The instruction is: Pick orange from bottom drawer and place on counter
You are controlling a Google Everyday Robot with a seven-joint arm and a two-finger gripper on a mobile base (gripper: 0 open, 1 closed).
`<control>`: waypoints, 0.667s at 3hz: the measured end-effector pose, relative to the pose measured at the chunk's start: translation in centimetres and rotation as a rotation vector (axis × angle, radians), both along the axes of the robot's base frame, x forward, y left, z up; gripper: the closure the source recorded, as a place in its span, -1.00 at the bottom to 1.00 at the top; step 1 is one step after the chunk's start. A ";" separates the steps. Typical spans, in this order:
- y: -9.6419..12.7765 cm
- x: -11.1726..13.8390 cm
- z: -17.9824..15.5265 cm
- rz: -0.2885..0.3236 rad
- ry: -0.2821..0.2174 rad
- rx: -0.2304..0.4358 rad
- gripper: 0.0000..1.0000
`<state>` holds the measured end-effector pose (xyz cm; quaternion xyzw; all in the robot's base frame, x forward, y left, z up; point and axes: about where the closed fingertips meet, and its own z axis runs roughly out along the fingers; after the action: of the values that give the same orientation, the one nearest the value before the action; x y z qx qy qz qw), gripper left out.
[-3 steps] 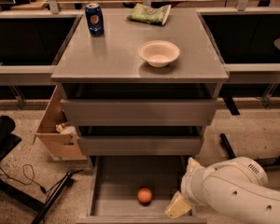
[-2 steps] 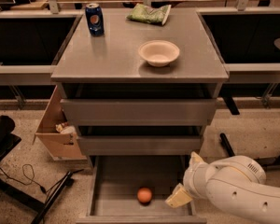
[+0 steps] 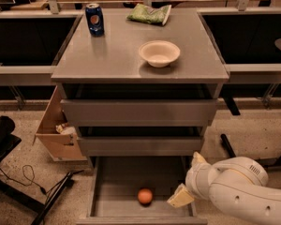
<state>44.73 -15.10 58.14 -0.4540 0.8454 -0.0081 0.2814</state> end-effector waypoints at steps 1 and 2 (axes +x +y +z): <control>0.2 2.1 -3.8 0.029 -0.018 0.066 -1.00; -0.6 6.8 -7.5 0.079 -0.106 0.116 -1.00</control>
Offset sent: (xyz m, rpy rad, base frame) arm 0.0959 0.0390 -0.2509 0.2030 -0.1204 0.0941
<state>51.57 -15.74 50.66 -0.4688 0.8099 0.0278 0.3515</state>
